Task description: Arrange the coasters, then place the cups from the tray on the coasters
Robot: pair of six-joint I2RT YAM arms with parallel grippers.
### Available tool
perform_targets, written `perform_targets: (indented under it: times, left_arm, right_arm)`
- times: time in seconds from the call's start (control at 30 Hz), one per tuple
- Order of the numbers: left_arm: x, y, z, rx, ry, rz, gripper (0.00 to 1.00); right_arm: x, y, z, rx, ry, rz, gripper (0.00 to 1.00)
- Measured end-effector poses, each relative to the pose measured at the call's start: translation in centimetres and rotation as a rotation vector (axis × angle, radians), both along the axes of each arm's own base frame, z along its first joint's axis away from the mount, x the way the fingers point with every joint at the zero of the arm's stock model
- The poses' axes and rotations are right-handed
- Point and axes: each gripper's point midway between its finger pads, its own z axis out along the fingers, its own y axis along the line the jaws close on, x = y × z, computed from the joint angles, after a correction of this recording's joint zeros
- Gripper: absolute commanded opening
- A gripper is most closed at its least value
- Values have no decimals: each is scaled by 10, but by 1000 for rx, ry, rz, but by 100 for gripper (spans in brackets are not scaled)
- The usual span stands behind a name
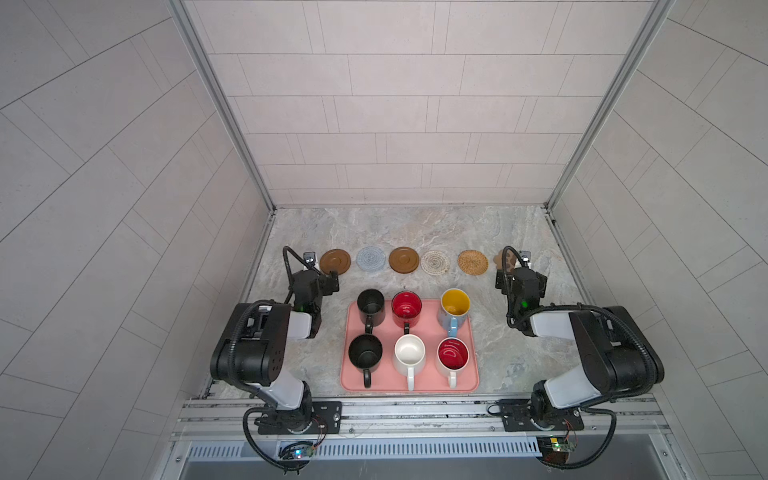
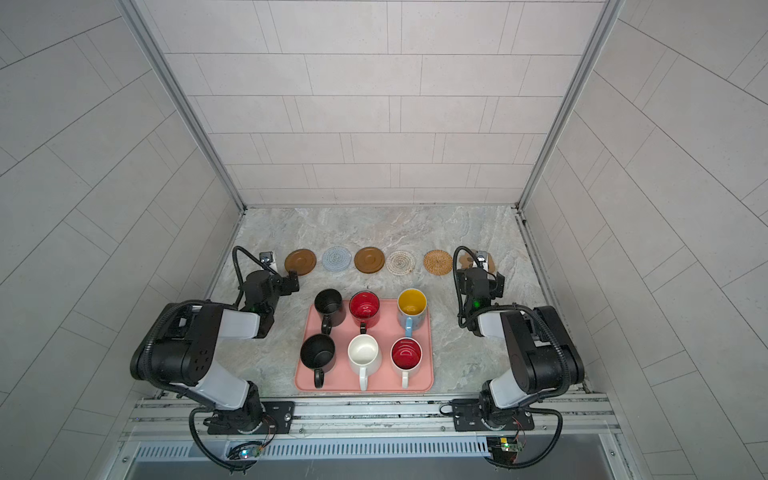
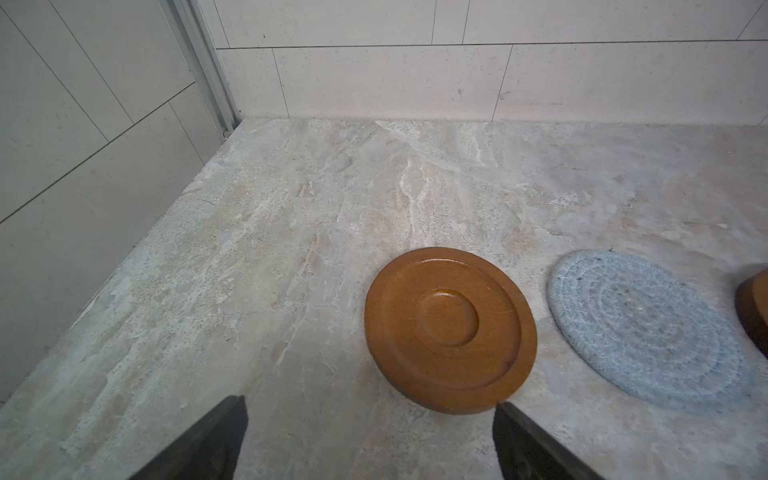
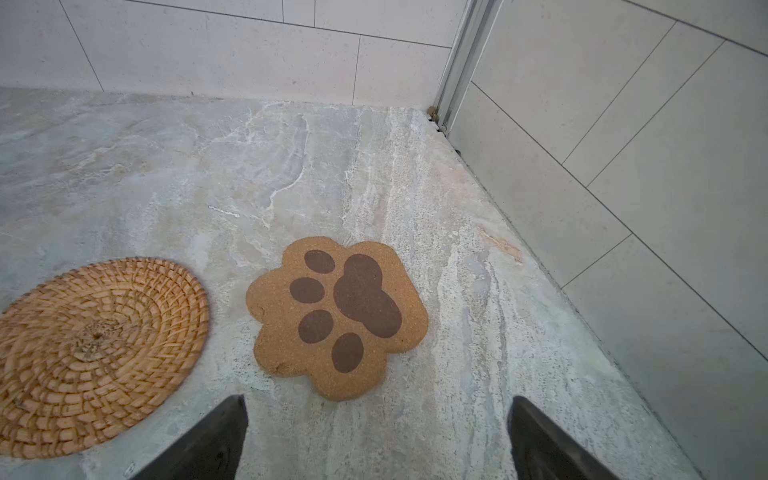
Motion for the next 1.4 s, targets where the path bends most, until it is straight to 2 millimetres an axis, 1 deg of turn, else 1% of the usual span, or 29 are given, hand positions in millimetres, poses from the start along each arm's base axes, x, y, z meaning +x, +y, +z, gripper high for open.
perform_targets:
  times: [0.9, 1.27, 1.4]
  left_arm:
    - [0, 0, 0, 0, 2, 1, 100]
    - [0, 2, 0, 7, 2, 13, 100]
    - [-3, 7, 0, 12, 18, 42, 100]
  right_arm:
    - [0, 0, 0, 0, 0, 0, 100]
    - [0, 0, 0, 0, 0, 0, 100]
    - [0, 0, 0, -2, -1, -1, 100]
